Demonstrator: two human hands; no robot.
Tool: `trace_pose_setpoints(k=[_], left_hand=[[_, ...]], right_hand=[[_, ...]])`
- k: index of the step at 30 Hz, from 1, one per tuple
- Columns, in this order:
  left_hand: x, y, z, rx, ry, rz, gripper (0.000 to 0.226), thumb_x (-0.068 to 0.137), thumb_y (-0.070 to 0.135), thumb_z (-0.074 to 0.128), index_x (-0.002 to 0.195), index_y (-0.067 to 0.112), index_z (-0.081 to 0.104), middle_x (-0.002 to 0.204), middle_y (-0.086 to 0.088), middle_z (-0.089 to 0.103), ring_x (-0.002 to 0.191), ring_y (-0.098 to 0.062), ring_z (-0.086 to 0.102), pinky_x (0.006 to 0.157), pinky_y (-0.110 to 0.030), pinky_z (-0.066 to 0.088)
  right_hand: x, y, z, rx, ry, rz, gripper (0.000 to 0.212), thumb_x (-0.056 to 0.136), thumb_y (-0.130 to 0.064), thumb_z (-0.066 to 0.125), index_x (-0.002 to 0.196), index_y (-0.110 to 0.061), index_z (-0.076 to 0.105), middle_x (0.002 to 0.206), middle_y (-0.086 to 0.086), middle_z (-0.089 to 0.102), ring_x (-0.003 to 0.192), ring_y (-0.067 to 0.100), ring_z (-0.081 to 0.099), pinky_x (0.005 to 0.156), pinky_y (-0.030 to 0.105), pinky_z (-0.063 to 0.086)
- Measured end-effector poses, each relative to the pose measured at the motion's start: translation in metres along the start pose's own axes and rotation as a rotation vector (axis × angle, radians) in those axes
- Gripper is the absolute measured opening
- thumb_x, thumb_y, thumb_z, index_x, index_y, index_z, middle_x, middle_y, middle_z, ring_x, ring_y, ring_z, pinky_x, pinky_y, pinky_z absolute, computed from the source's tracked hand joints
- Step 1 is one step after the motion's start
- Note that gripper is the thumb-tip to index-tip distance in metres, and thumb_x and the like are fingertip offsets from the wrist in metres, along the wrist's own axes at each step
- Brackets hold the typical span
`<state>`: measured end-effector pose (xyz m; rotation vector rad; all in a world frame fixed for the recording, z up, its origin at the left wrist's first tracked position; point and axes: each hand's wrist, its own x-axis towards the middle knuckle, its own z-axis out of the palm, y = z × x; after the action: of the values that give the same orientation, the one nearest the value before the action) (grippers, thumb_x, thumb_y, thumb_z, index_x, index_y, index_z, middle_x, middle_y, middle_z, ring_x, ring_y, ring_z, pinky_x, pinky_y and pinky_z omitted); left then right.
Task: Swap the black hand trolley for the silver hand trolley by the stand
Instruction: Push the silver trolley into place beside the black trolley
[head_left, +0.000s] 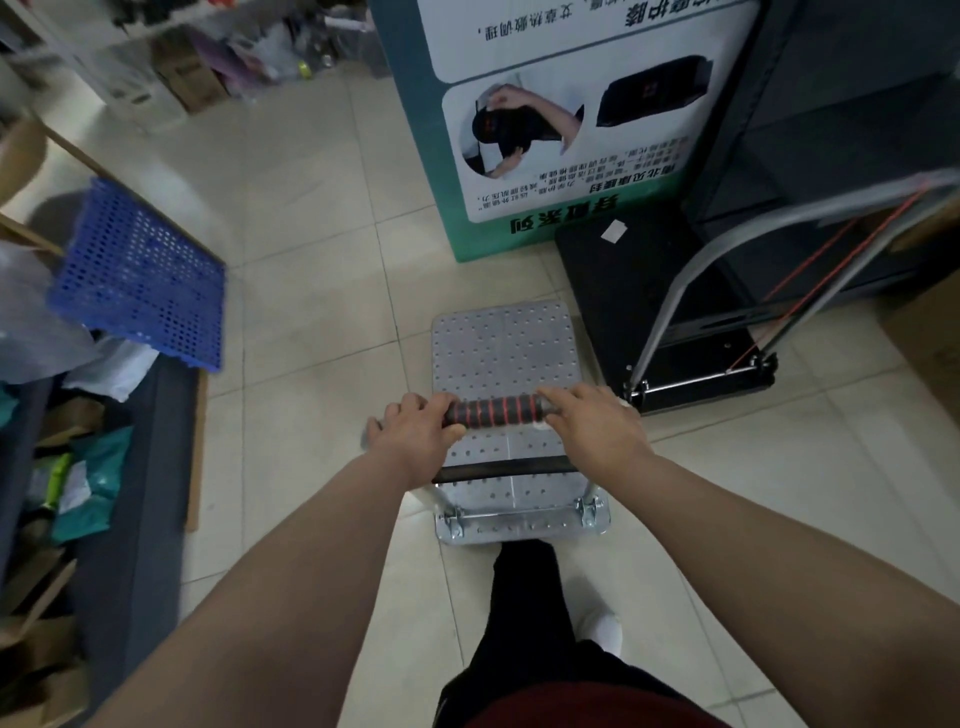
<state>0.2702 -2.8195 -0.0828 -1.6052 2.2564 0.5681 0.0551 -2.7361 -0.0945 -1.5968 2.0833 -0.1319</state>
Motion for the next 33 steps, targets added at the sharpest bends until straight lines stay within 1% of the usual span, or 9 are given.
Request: trace_pose_setpoints(k=[3,8,11,14,18,24,28,33], left_hand=[[0.026,0.002,-0.016,-0.005,0.003,0.028,0.033,0.095,0.05,0.036,0.126,0.039,0.035,0.124,-0.007,0.043,0.112,-0.03,0.042,0.1,-0.053,0.028],[0.076,0.007,-0.045,0.021,-0.004,0.047,0.034,0.096,0.05,0.034,0.126,0.035,0.035,0.126,-0.009,0.042,0.113,-0.031,0.042,0.102,-0.056,0.028],[0.102,0.01,-0.059,0.011,-0.01,0.044,0.031,0.097,0.047,0.034,0.125,0.034,0.036,0.125,-0.009,0.042,0.114,-0.031,0.041,0.103,-0.058,0.027],[0.121,0.015,-0.072,0.011,-0.028,0.039,0.031,0.098,0.045,0.034,0.125,0.032,0.036,0.123,-0.01,0.042,0.115,-0.031,0.04,0.104,-0.061,0.025],[0.141,0.025,-0.081,0.043,-0.03,0.04,0.033,0.098,0.047,0.033,0.126,0.03,0.035,0.123,-0.012,0.043,0.114,-0.031,0.04,0.1,-0.059,0.03],[0.151,0.053,-0.087,-0.007,-0.147,0.068,0.031,0.095,0.05,0.037,0.12,0.031,0.037,0.119,-0.011,0.049,0.112,-0.032,0.045,0.093,-0.056,0.035],[0.147,0.078,-0.079,-0.041,-0.099,0.046,0.03,0.094,0.052,0.039,0.115,0.03,0.039,0.117,-0.01,0.051,0.111,-0.031,0.046,0.09,-0.053,0.035],[0.148,0.089,-0.079,-0.096,-0.118,0.027,0.027,0.093,0.051,0.041,0.112,0.034,0.039,0.114,-0.008,0.05,0.109,-0.029,0.046,0.091,-0.053,0.034]], right_hand=[[0.029,0.0,-0.011,-0.004,0.018,-0.001,0.037,0.098,-0.037,0.037,0.135,-0.038,0.04,0.126,-0.002,0.053,0.117,0.021,0.044,0.095,0.045,0.039],[0.083,0.002,-0.033,0.008,0.041,-0.006,0.031,0.096,-0.035,0.042,0.126,-0.039,0.046,0.118,-0.001,0.055,0.11,0.022,0.046,0.088,0.042,0.041],[0.112,0.002,-0.042,0.005,0.05,0.005,0.032,0.096,-0.036,0.04,0.128,-0.039,0.046,0.116,-0.002,0.055,0.11,0.022,0.045,0.088,0.042,0.04],[0.133,0.002,-0.052,-0.022,0.058,0.001,0.029,0.096,-0.035,0.04,0.124,-0.036,0.047,0.115,0.0,0.054,0.109,0.023,0.045,0.088,0.042,0.04],[0.156,0.01,-0.069,-0.064,0.025,-0.009,0.032,0.096,-0.034,0.041,0.128,-0.035,0.045,0.116,0.003,0.053,0.108,0.025,0.046,0.088,0.041,0.041],[0.166,0.043,-0.09,-0.197,-0.028,-0.093,0.033,0.098,-0.035,0.039,0.131,-0.032,0.043,0.116,0.003,0.051,0.108,0.024,0.045,0.082,0.037,0.04],[0.17,0.067,-0.104,-0.264,-0.057,-0.15,0.034,0.098,-0.035,0.039,0.132,-0.032,0.041,0.116,0.003,0.053,0.107,0.023,0.048,0.084,0.037,0.043],[0.178,0.082,-0.115,-0.32,-0.089,-0.245,0.031,0.097,-0.036,0.04,0.128,-0.034,0.041,0.113,0.002,0.055,0.101,0.022,0.049,0.073,0.033,0.036]])
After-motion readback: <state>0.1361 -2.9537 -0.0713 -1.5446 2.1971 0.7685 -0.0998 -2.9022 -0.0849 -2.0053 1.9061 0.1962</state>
